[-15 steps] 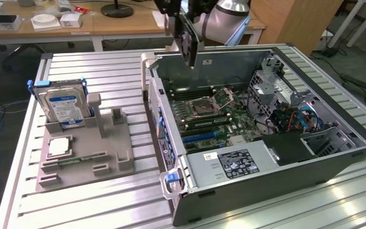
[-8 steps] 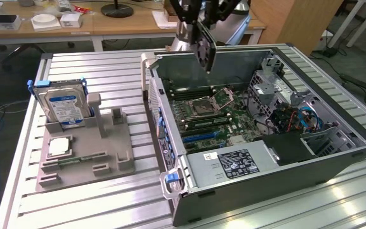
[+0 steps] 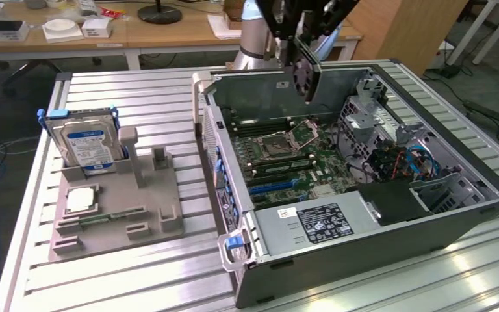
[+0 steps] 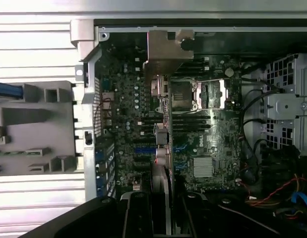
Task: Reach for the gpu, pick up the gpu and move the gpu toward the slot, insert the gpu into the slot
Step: 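Pick up the gpu and move the gpu toward the slot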
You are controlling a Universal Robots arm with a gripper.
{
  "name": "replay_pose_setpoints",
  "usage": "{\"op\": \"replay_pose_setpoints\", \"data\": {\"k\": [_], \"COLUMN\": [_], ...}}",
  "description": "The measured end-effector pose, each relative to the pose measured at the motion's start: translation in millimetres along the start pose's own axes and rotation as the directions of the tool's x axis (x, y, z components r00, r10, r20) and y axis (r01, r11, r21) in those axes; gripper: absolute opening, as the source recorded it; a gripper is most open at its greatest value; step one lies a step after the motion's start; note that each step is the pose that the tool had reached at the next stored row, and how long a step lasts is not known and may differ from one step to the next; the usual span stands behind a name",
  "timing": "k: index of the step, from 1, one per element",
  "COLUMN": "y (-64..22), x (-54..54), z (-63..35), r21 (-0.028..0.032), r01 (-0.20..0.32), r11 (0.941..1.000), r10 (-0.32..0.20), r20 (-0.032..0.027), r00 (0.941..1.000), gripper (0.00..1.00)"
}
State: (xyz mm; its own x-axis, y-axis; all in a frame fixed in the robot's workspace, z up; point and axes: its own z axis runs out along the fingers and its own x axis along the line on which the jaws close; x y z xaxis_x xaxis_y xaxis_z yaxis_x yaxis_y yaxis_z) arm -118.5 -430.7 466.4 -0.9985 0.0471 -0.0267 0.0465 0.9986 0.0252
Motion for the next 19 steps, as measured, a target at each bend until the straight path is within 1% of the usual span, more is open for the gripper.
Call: {"op": "replay_pose_setpoints", "data": {"k": [3, 4, 5, 19], "y": [1.2, 1.7, 2.3, 9.3], "x": [-12.3, -16.3, -20.3, -81.6], "z": [1.9, 2.8, 4.1, 31.4], "r21": [0.0131, 0.0167, 0.0183, 0.0186], "r01": [0.000, 0.000, 0.000, 0.000], "r11": [0.9999, 0.9999, 0.9998, 0.9998], "r10": [0.000, 0.000, 0.000, 0.000], "r20": [0.0005, 0.0007, 0.0008, 0.0008], "r00": [1.0000, 1.0000, 1.0000, 1.0000], "gripper": [0.28, 0.28, 0.28, 0.28]}}
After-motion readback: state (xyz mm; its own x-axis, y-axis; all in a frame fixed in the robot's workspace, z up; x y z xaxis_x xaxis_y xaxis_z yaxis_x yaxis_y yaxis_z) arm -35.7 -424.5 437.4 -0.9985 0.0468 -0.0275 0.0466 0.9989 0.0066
